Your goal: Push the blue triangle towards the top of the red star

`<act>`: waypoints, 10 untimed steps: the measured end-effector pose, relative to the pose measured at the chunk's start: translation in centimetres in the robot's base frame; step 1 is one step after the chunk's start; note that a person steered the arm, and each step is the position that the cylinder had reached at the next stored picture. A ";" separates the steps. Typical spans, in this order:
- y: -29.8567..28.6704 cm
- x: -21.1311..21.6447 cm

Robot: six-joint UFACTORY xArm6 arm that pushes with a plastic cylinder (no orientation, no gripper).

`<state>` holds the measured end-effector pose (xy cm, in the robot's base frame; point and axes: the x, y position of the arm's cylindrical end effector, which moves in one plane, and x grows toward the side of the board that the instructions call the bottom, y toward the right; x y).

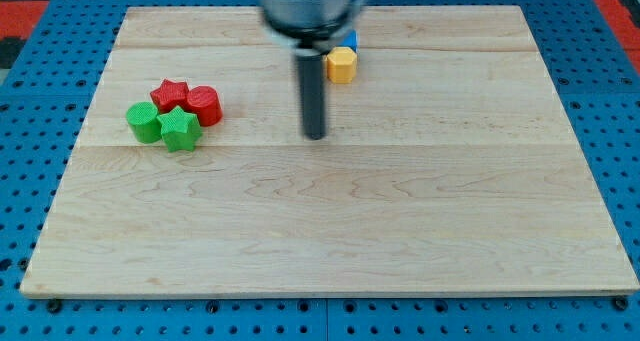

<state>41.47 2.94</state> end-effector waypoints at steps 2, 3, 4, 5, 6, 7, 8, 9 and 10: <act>7.1 -5.3; 7.1 -5.7; 7.5 -6.0; 8.4 -7.3; 9.4 -8.4; 9.7 -9.7; 12.8 -9.6; 13.7 -12.1; 6.2 -15.6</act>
<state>25.90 9.16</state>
